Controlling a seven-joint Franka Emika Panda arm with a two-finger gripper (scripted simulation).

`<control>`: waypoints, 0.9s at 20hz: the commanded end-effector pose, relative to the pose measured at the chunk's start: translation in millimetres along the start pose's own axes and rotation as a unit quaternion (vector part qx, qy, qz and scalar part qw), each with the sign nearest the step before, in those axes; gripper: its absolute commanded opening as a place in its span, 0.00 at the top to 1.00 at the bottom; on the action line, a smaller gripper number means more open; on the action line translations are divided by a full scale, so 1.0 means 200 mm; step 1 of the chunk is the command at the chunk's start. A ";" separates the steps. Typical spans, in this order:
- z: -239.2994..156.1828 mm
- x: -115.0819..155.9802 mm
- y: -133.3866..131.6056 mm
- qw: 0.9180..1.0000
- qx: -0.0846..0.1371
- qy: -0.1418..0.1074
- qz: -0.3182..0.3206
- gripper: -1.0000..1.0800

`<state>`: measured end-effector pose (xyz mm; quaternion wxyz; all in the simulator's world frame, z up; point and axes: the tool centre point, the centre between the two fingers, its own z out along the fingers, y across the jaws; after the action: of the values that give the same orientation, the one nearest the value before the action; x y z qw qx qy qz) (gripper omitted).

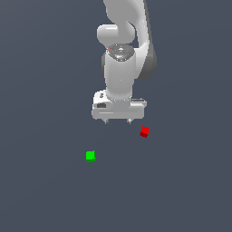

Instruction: Stack the red cube on top of the green cube.

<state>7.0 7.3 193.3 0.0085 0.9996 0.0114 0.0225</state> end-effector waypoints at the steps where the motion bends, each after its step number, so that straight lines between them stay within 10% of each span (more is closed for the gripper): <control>1: 0.00 0.00 0.00 1.000 0.000 0.000 0.000 0.04; 18: 0.17 -0.12 -0.21 0.998 0.001 -0.007 0.061 0.04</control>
<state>-12.4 40.3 164.2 0.0068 0.9990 -0.0405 0.0174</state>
